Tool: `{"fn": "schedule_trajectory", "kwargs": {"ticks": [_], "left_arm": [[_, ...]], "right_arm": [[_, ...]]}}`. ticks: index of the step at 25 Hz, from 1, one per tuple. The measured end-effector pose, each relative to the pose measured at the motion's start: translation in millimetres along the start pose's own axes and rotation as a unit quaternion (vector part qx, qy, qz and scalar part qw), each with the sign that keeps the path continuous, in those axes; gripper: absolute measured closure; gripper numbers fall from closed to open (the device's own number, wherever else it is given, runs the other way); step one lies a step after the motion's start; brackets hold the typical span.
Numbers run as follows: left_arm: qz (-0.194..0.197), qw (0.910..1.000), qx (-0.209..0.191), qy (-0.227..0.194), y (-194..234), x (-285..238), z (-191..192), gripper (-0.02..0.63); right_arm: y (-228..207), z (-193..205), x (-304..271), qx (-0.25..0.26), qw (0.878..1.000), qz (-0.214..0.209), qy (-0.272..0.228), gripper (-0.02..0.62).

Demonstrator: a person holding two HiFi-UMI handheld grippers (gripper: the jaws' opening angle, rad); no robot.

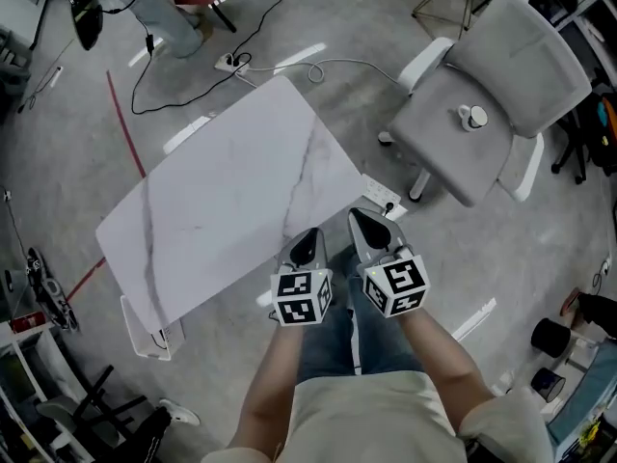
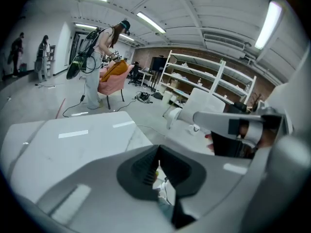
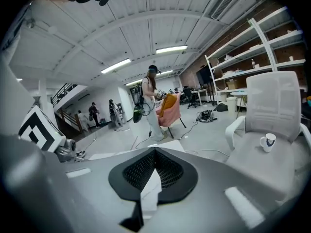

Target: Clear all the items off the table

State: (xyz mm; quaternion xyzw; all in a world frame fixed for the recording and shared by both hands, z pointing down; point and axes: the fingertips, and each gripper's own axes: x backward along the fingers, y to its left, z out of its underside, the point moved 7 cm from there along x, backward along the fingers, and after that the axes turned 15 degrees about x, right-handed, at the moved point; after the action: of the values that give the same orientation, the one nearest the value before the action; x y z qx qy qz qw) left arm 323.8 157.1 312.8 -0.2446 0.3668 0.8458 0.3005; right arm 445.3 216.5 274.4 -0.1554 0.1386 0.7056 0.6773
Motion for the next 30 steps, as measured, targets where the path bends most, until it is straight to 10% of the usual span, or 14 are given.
{"fn": "schedule_trajectory", "kwargs": {"ticks": [30], "left_arm": [[-0.071, 0.9896, 0.041, -0.118, 32, 201, -60, 0.597]], "right_arm": [[148, -143, 43, 0.132, 0.979, -0.155, -0.033, 0.597]]}}
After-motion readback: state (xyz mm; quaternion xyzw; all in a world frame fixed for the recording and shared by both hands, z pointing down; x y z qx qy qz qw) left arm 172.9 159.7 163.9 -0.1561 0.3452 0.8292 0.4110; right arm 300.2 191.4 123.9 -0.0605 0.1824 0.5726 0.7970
